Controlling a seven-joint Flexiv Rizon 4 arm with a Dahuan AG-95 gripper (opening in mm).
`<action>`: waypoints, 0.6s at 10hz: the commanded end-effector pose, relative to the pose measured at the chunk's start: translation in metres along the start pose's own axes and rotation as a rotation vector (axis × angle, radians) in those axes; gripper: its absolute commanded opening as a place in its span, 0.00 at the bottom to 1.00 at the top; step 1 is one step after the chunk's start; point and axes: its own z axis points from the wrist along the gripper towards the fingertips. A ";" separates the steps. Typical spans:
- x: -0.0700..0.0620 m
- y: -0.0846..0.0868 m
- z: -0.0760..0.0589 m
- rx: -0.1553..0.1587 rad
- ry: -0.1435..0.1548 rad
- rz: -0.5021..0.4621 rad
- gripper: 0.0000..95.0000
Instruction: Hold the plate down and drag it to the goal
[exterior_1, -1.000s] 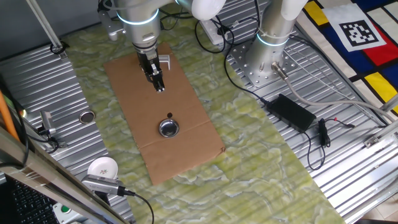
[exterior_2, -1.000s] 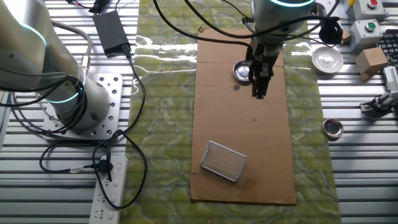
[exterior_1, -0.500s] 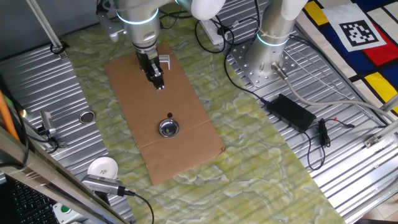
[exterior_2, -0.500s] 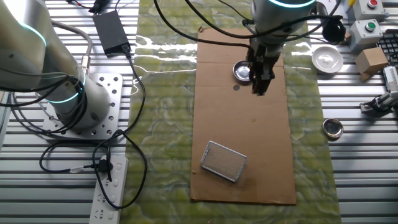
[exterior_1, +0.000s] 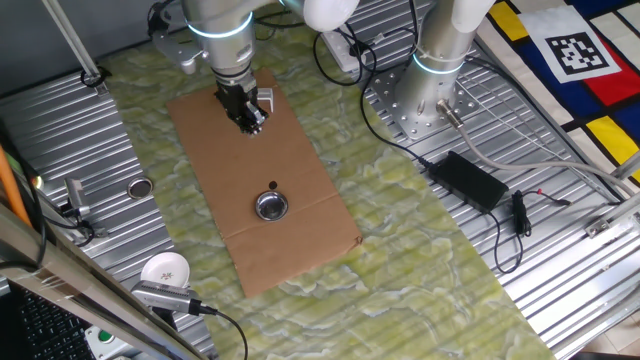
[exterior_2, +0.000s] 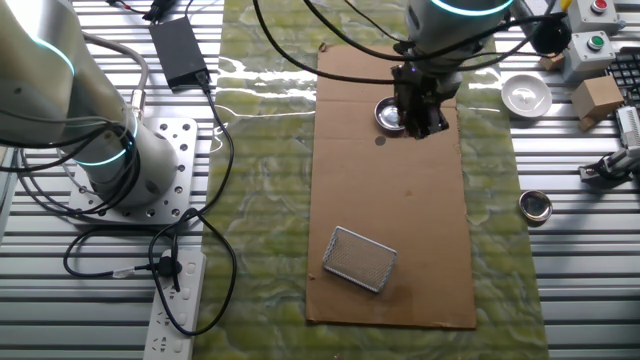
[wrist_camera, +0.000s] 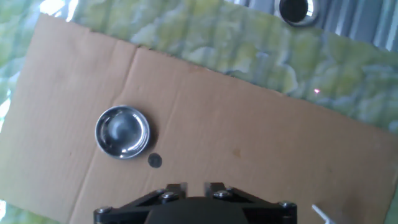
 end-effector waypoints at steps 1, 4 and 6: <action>-0.004 0.006 0.004 0.004 0.018 -0.018 0.00; -0.020 0.035 0.022 0.010 0.033 -0.017 0.00; -0.030 0.064 0.037 0.019 0.044 -0.022 0.00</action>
